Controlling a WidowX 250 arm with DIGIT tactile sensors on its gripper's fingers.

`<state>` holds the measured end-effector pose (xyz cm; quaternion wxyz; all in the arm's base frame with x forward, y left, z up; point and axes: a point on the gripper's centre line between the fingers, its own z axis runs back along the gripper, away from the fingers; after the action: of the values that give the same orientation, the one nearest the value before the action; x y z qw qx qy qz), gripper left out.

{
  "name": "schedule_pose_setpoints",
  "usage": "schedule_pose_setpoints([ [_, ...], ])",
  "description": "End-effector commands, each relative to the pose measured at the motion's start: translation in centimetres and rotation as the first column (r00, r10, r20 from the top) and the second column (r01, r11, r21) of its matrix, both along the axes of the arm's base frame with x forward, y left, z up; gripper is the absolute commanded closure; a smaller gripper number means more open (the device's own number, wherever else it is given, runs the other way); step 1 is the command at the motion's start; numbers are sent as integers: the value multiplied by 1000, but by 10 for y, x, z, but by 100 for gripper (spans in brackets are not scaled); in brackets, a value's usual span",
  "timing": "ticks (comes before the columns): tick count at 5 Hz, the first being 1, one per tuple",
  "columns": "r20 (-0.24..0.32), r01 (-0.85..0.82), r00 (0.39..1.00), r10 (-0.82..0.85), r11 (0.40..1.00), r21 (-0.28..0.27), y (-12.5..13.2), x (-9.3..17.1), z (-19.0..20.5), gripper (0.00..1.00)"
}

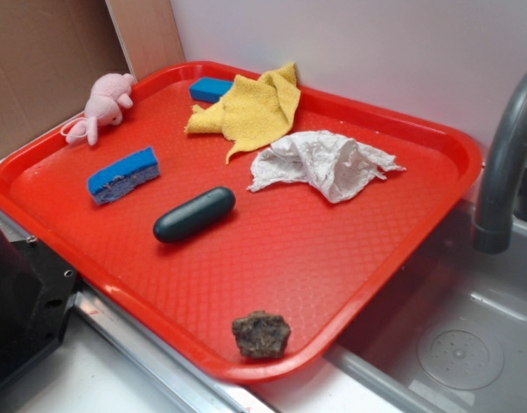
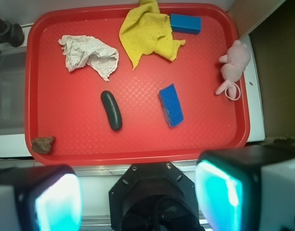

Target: Grab the blue block.

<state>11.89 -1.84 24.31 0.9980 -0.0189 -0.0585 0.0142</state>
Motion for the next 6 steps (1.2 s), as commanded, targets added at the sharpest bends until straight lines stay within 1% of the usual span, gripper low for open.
schedule_pose_setpoints([
  [1, 0, 0, 1000, 0, 1000, 0, 0, 0, 0, 0],
  [2, -68, -101, 993, 100, 995, -5, 18, 26, -48, 0],
  [3, 120, -328, 934, 337, 940, -91, 40, 79, -69, 0],
  [4, 128, -548, 819, 560, 828, -118, 72, 120, -89, 0],
  [6, 128, -548, 819, 560, 828, -118, 72, 120, -89, 0],
])
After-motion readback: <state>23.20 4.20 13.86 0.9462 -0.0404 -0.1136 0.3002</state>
